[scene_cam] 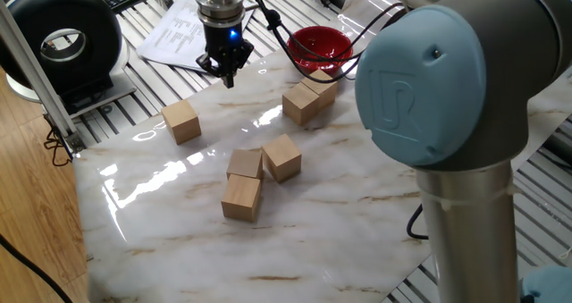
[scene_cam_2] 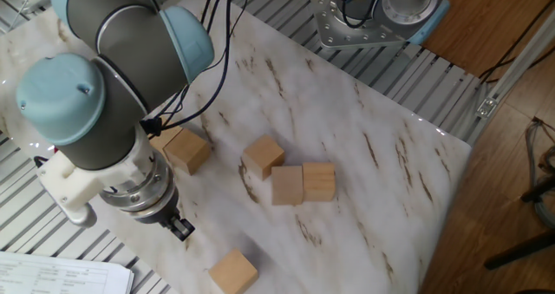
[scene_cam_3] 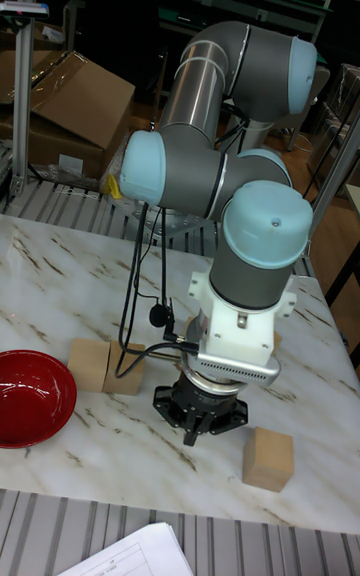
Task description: Stack the blocks into a pyramid shape
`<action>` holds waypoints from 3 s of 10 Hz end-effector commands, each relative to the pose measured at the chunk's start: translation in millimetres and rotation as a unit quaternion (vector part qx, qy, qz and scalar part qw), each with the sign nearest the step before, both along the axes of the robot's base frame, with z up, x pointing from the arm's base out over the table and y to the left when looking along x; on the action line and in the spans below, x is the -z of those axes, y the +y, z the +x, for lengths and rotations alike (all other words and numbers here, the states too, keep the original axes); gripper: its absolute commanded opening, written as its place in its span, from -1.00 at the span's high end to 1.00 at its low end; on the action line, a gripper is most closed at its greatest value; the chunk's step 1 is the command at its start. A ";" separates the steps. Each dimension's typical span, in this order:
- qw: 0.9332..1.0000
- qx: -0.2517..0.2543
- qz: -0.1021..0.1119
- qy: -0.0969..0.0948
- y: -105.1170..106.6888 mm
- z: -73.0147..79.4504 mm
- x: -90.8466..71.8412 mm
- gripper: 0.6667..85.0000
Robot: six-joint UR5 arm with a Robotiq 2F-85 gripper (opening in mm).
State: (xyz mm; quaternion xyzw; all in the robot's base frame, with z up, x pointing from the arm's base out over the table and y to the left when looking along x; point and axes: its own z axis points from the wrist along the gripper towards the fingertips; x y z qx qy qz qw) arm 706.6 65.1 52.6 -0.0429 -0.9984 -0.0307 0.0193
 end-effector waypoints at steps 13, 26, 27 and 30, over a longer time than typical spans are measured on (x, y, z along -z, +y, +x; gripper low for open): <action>0.988 -0.035 0.001 -0.151 1.5 77.0 -10.0 0.98; 0.995 -0.036 -0.003 -0.098 10.5 60.4 -14.0 0.98; 0.995 -0.035 -0.003 -0.097 16.5 64.3 -18.2 0.98; 0.996 -0.029 -0.003 -0.083 28.6 64.7 -25.5 0.98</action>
